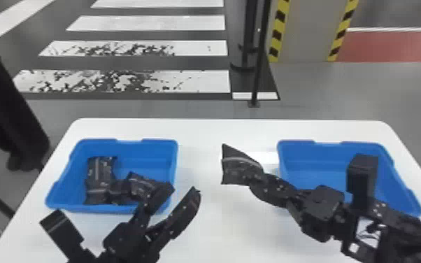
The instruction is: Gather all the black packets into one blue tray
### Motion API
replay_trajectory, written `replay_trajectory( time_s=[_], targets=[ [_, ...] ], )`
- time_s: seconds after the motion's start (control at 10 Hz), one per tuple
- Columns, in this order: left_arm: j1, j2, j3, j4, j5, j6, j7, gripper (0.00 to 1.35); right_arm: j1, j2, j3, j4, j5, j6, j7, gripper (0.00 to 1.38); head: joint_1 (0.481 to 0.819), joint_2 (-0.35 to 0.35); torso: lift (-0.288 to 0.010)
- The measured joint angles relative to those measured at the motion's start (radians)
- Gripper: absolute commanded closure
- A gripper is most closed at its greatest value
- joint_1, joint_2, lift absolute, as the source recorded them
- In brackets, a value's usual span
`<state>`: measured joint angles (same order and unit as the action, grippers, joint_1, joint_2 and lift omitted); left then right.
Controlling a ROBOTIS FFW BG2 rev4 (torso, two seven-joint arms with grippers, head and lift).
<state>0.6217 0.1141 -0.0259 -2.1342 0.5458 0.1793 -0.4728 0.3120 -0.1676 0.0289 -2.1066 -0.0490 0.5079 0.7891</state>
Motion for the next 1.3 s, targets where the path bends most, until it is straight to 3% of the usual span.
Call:
replay_trajectory(
  time_s=[0.8,1.0,1.2,1.3],
  targets=[
    [-0.095,0.011,-0.086,0.071,0.033,-0.029,0.007,0.46,-0.016,-0.01,0.104,-0.034,0.014,0.023,0.051,1.27,0.695,0.06,-0.11],
    [-0.119,0.01,-0.1,0.097,0.04,-0.057,0.012,0.77,-0.019,-0.013,0.126,-0.044,0.027,0.036,0.061,1.27,0.695,0.071,-0.11],
    [-0.132,0.01,-0.105,0.11,0.036,-0.058,0.013,1.22,-0.024,-0.016,0.141,-0.044,0.031,0.046,0.064,1.27,0.695,0.077,-0.11],
    [-0.134,0.01,-0.105,0.113,0.024,-0.067,0.012,1.21,-0.025,-0.017,0.142,-0.044,0.033,0.05,0.066,1.27,0.695,0.079,-0.11]
  ],
)
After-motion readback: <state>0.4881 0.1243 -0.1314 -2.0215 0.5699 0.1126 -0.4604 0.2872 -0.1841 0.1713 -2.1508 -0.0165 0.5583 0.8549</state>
